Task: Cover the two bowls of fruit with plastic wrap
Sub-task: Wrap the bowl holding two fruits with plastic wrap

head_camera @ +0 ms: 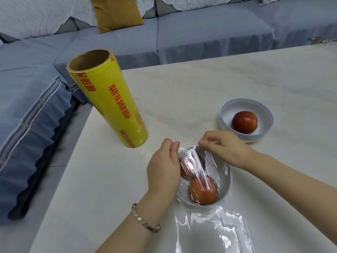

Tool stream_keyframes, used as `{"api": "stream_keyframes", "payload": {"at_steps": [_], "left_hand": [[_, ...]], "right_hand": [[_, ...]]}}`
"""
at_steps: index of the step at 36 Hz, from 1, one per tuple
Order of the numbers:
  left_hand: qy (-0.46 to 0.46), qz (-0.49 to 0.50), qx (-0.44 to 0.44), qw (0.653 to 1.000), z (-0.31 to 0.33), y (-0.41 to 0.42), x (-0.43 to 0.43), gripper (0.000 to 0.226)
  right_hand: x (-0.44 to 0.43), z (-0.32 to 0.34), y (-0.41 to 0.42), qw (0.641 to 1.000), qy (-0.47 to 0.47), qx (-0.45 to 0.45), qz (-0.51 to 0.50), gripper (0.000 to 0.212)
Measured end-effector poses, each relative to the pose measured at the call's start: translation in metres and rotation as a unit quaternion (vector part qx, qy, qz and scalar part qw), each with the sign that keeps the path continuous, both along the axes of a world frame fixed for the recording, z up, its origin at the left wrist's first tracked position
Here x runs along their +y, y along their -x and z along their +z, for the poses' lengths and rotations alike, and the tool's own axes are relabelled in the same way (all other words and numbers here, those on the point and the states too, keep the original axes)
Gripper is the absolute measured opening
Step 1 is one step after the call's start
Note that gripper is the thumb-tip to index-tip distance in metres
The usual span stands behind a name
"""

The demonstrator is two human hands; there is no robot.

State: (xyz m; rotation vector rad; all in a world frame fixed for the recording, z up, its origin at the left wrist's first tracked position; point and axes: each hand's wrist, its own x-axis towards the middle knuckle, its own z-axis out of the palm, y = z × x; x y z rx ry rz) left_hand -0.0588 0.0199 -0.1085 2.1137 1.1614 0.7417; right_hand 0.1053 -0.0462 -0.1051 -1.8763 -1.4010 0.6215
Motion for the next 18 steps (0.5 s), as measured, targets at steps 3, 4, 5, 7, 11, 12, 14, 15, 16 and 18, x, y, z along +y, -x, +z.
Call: {"api": "stream_keyframes", "payload": {"at_steps": [3, 4, 5, 7, 11, 12, 14, 15, 16, 18], "left_hand": [[0.014, 0.028, -0.015, 0.999, -0.006, -0.002, 0.0, 0.029], [0.012, 0.034, -0.022, 0.999, -0.007, -0.002, 0.0, 0.028], [0.008, 0.041, -0.029, 0.999, -0.009, -0.004, 0.0, 0.028], [0.004, 0.053, -0.041, 0.998, -0.012, -0.006, 0.0, 0.027], [0.03, 0.08, -0.07, 0.994, -0.017, -0.009, 0.001, 0.022], [0.032, 0.083, -0.074, 0.993, -0.018, -0.009, 0.001, 0.021], [0.039, 0.088, -0.083, 0.992, -0.018, -0.009, 0.002, 0.021], [0.043, 0.089, -0.088, 0.991, -0.018, -0.01, 0.002, 0.022], [0.045, 0.091, -0.093, 0.991, -0.018, -0.01, 0.003, 0.023], [0.05, 0.094, -0.098, 0.989, -0.02, -0.012, 0.004, 0.025]], "right_hand": [[-0.001, -0.006, 0.008, 0.998, -0.029, -0.026, -0.055, 0.027], [0.0, -0.007, 0.011, 0.995, -0.04, -0.043, -0.078, 0.029], [0.001, -0.008, 0.014, 0.992, -0.051, -0.059, -0.1, 0.03], [0.003, -0.01, 0.017, 0.986, -0.07, -0.077, -0.132, 0.031], [0.007, -0.015, 0.021, 0.978, -0.09, -0.081, -0.168, 0.031], [0.007, -0.015, 0.022, 0.977, -0.094, -0.08, -0.173, 0.031], [0.008, -0.015, 0.022, 0.976, -0.093, -0.074, -0.183, 0.031], [0.009, -0.016, 0.022, 0.975, -0.091, -0.068, -0.19, 0.031], [0.01, -0.017, 0.021, 0.975, -0.088, -0.062, -0.196, 0.03], [0.011, -0.019, 0.02, 0.974, -0.085, -0.055, -0.204, 0.03]]}}
